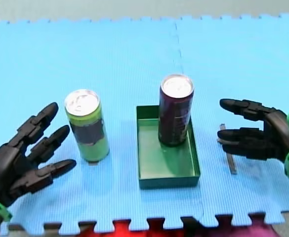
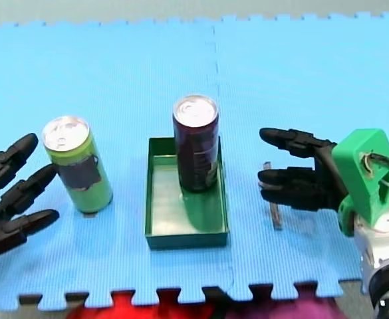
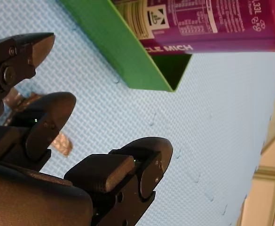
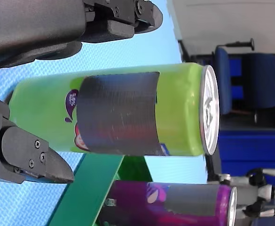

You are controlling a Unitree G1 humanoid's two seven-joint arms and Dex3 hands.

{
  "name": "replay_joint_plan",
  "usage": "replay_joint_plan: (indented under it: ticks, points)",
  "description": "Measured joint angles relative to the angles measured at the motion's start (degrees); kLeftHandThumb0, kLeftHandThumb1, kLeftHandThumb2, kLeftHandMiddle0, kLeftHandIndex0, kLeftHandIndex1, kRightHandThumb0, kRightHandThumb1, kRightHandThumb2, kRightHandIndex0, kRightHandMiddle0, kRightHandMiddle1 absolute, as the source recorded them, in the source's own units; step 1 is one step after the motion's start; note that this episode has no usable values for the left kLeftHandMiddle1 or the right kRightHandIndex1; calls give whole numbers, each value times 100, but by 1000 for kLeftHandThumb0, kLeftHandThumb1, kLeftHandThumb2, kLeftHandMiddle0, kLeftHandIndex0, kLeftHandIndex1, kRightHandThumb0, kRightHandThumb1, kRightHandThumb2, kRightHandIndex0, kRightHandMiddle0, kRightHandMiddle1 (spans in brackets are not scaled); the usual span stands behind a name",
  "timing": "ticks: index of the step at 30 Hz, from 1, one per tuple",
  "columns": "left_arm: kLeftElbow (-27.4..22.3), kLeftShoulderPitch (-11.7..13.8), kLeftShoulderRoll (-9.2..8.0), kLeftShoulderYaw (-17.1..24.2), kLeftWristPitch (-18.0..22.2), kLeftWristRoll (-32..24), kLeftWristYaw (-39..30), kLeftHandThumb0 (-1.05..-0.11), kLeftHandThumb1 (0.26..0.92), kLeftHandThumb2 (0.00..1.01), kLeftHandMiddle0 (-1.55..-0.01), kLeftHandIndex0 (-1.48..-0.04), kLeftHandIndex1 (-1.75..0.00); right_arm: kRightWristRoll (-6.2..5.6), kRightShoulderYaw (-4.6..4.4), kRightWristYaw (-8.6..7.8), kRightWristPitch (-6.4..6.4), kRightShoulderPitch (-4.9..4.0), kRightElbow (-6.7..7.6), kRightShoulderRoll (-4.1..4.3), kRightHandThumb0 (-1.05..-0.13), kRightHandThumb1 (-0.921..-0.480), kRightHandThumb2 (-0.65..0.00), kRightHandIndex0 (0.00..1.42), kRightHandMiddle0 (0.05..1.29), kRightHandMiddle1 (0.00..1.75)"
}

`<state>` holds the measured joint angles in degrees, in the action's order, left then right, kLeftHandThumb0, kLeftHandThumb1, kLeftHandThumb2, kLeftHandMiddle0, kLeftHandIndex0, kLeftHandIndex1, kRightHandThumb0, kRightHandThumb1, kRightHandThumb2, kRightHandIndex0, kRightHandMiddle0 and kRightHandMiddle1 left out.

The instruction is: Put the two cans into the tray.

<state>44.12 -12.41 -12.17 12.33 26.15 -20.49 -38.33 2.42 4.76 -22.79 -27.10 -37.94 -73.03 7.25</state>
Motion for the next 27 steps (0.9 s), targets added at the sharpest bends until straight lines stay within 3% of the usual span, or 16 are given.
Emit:
replay_joint_plan:
  ticks: [10,14,18,27]
  points:
    - [617,-345,3,198,117,0,-259,-1048,890,13,-324,-180,-14,-4,31,-19,-6,8,-2,0,-661,-710,0,968,624,0]
    - [699,-387,24,251,124,0,-253,-1048,834,1,-349,-189,-14,-13,56,-34,-6,8,-8,0,-651,-704,0,969,619,0]
    - [683,-393,80,302,84,-1,-146,-1048,777,0,-378,-193,-12,-121,137,-183,0,8,-24,-1,-626,-692,0,969,610,0]
    - [547,-385,129,305,-6,91,27,-1048,762,1,-374,-191,-7,-227,255,-334,2,9,-62,-2,-594,-672,0,969,601,0]
